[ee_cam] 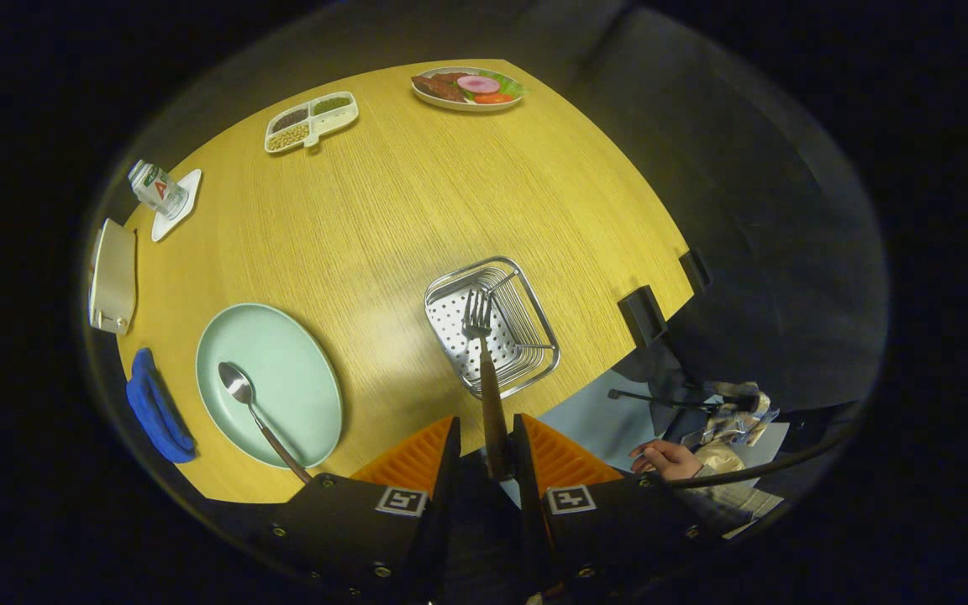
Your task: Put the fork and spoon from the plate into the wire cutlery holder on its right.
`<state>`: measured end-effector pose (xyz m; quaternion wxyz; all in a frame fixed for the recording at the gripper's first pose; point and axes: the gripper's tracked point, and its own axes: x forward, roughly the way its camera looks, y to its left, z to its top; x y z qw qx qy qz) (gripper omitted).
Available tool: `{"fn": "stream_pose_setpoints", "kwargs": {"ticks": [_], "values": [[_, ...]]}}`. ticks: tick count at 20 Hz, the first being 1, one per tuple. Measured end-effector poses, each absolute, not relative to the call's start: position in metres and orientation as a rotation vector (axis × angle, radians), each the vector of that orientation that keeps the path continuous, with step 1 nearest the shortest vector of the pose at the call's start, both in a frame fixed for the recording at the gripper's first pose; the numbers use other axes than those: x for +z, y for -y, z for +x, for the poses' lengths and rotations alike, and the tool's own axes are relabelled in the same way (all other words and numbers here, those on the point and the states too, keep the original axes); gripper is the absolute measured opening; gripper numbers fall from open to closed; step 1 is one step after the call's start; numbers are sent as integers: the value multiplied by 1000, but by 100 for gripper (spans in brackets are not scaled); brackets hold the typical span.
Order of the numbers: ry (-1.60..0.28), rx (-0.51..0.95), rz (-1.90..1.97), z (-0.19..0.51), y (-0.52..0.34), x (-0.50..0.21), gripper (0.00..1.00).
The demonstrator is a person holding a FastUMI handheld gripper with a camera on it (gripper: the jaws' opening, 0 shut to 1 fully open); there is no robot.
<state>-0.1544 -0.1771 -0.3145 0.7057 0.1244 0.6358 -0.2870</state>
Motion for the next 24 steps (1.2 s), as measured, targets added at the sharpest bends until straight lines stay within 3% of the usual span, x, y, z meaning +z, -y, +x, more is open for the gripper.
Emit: {"fn": "stream_pose_setpoints", "kwargs": {"ticks": [10, 24], "values": [[-1312, -555, 71, -130, 169, -283, 37], [-1327, -144, -200, -96, 16, -325, 38]]}}
